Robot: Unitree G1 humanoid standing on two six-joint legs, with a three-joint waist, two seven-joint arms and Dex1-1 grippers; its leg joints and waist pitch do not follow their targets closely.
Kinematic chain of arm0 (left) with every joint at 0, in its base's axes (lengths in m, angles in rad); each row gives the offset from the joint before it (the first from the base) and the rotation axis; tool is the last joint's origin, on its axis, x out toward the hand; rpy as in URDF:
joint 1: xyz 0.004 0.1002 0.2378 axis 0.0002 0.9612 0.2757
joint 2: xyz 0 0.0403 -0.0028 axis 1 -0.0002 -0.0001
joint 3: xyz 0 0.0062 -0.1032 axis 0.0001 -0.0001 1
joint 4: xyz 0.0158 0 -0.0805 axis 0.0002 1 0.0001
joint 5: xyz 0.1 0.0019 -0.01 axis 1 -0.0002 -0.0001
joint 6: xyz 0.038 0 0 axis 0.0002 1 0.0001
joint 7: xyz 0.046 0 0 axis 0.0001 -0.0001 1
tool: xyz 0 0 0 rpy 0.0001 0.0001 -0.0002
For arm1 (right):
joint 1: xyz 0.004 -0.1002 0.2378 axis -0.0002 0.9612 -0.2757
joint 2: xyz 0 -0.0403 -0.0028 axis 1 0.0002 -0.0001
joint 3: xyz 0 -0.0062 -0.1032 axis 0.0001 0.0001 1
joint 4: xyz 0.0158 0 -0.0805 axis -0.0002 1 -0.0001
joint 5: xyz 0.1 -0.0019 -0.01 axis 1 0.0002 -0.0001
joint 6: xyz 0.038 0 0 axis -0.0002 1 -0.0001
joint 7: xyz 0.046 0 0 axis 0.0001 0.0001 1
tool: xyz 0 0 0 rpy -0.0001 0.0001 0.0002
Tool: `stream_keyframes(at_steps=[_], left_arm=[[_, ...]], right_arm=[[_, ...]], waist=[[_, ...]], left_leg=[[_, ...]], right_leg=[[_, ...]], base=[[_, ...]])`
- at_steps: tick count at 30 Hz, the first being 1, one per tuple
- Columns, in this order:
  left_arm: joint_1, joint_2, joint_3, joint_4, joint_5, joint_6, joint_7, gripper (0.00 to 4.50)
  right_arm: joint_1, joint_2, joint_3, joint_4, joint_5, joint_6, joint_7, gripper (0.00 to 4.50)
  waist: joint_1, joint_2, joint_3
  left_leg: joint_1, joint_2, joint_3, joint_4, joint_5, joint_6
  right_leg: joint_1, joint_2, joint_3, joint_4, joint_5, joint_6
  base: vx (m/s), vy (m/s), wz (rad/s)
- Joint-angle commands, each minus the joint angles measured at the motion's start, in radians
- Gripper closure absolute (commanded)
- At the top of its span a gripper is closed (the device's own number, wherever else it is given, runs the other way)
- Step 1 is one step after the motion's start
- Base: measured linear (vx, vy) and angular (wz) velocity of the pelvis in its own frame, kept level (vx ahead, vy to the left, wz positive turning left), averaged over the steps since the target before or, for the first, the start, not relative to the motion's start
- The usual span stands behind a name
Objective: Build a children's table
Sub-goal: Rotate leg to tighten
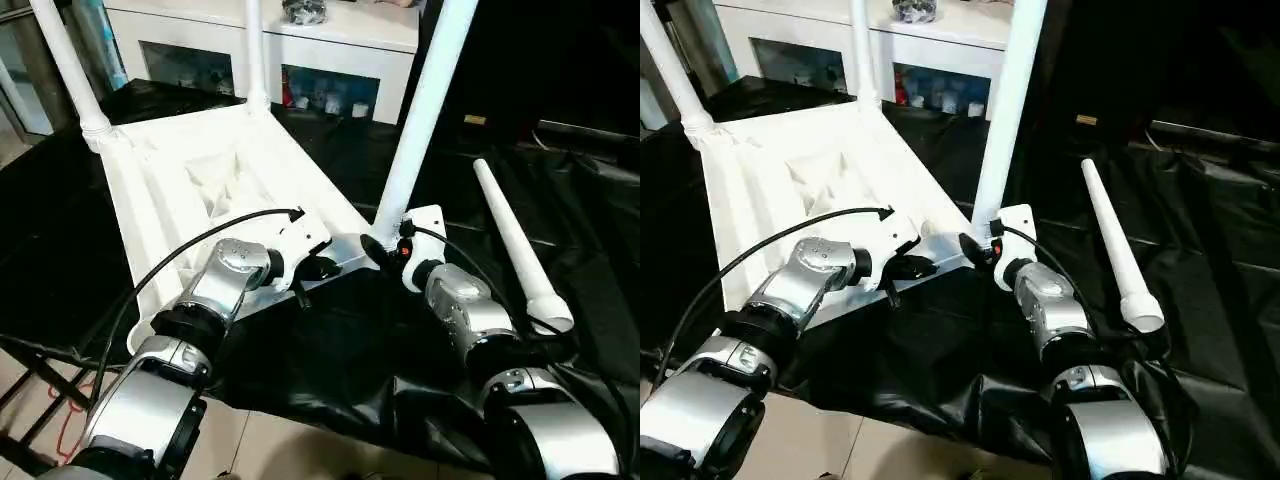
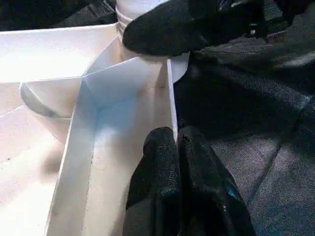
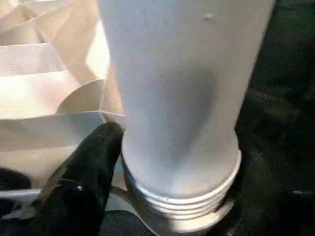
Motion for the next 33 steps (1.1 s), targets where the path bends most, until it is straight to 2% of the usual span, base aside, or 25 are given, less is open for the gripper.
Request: stream_keyframes(at_steps=[1,4,6,7,11,14,15,18,20,23,28,30,31,32,33], left_arm=[[-0.009,-0.042,-0.047,-0.057,-0.028,-0.056,-0.083,4.50],[0.008,-0.013,-0.055,-0.078,-0.038,-0.066,-0.137,4.50],[0.020,0.007,-0.060,-0.092,-0.043,-0.079,-0.177,4.50],[0.024,0.014,-0.061,-0.096,-0.045,-0.081,-0.190,4.50],[0.041,0.052,-0.063,-0.112,-0.054,-0.104,-0.258,4.50],[0.045,0.079,-0.060,-0.114,-0.056,-0.114,-0.295,4.50],[0.045,0.085,-0.059,-0.113,-0.056,-0.117,-0.301,4.50],[0.042,0.098,-0.054,-0.106,-0.055,-0.124,-0.315,4.50],[0.041,0.106,-0.051,-0.104,-0.053,-0.127,-0.326,4.50],[0.040,0.111,-0.053,-0.101,-0.052,-0.130,-0.337,4.50],[0.041,0.104,-0.053,-0.101,-0.050,-0.129,-0.326,4.50],[0.040,0.095,-0.050,-0.098,-0.048,-0.123,-0.305,4.50],[0.035,0.082,-0.044,-0.093,-0.043,-0.114,-0.271,4.50],[0.033,0.078,-0.042,-0.091,-0.041,-0.112,-0.260,4.50],[0.029,0.070,-0.038,-0.087,-0.039,-0.104,-0.240,4.50]], right_arm=[[0.017,0.036,0.085,-0.003,-0.019,0.020,0.143,0.71],[0.053,0.006,0.123,-0.071,-0.007,0.015,0.281,0.71],[0.079,-0.016,0.143,-0.115,0.008,0.015,0.366,0.71],[0.086,-0.023,0.149,-0.128,0.012,0.014,0.392,0.71],[0.145,-0.080,0.209,-0.230,0.029,0.024,0.560,0.71],[0.181,-0.122,0.231,-0.311,0.051,0.072,0.664,0.71],[0.188,-0.133,0.236,-0.329,0.057,0.084,0.687,0.71],[0.204,-0.154,0.244,-0.361,0.063,0.106,0.730,0.83],[0.210,-0.163,0.245,-0.378,0.067,0.119,0.745,1.02],[0.212,-0.164,0.240,-0.386,0.069,0.131,0.748,1.19],[0.214,-0.150,0.229,-0.388,0.057,0.146,0.710,1.64],[0.207,-0.138,0.220,-0.364,0.043,0.137,0.660,1.68],[0.187,-0.117,0.202,-0.314,0.019,0.128,0.568,1.69],[0.180,-0.110,0.196,-0.298,0.011,0.128,0.536,1.71],[0.166,-0.100,0.186,-0.265,-0.003,0.121,0.480,1.72]], waist=[[0.003,0.008,-0.064],[0.006,0.007,-0.065],[0.009,0.007,-0.065],[0.011,0.007,-0.065],[0.021,0.008,-0.064],[0.040,0.007,-0.063],[0.043,0.008,-0.063],[0.051,0.008,-0.062],[0.060,0.008,-0.061],[0.058,0.007,-0.063],[0.058,0.004,-0.064],[0.057,0.005,-0.063],[0.053,0.003,-0.061],[0.046,0.005,-0.059],[0.043,0.002,-0.057]], left_leg=[[0.011,0.047,-0.026,-0.071,-0.291,0.026],[0.006,0.046,-0.024,-0.070,-0.260,0.048],[0.010,0.048,-0.023,-0.069,-0.247,0.054],[0.008,0.048,-0.023,-0.070,-0.242,0.056],[0.010,0.054,-0.021,-0.071,-0.236,0.053],[0.013,0.056,-0.019,-0.071,-0.233,0.052],[0.015,0.058,-0.017,-0.071,-0.238,0.052],[0.015,0.057,-0.018,-0.072,-0.242,0.041],[0.019,0.057,-0.018,-0.072,-0.249,0.033],[0.015,0.057,-0.021,-0.074,-0.246,0.024],[0.013,0.055,-0.020,-0.072,-0.228,0.027],[0.014,0.055,-0.020,-0.073,-0.233,0.025],[0.013,0.055,-0.022,-0.074,-0.238,0.019],[0.016,0.053,-0.025,-0.076,-0.267,0.007],[0.015,0.051,-0.027,-0.076,-0.280,0.003]], right_leg=[[0.041,-0.091,0.051,-0.076,-0.362,-0.203],[0.048,-0.092,0.052,-0.071,-0.310,-0.213],[0.045,-0.091,0.053,-0.070,-0.301,-0.218],[0.049,-0.091,0.052,-0.069,-0.299,-0.221],[0.048,-0.087,0.049,-0.066,-0.291,-0.223],[0.049,-0.087,0.049,-0.066,-0.300,-0.215],[0.044,-0.089,0.051,-0.066,-0.301,-0.216],[0.043,-0.091,0.051,-0.069,-0.338,-0.203],[0.039,-0.092,0.052,-0.073,-0.362,-0.191],[0.042,-0.092,0.051,-0.069,-0.357,-0.190],[0.044,-0.093,0.051,-0.068,-0.340,-0.192],[0.043,-0.093,0.050,-0.070,-0.356,-0.188],[0.041,-0.094,0.051,-0.070,-0.369,-0.185],[0.037,-0.095,0.050,-0.074,-0.411,-0.182],[0.039,-0.096,0.048,-0.078,-0.441,-0.173]], base=[[0.000,0.000,0.00],[0.000,0.000,0.00],[0.000,0.000,0.00],[0.000,0.000,0.00],[0.000,0.000,0.00],[0.000,0.000,0.00],[0.000,0.000,0.00],[0.000,0.000,0.00],[0.000,0.000,0.00],[0.000,0.000,0.00],[0.000,0.000,0.00],[0.000,0.000,0.00],[0.000,0.000,0.00],[0.000,0.000,0.00],[0.000,0.000,0.00]])
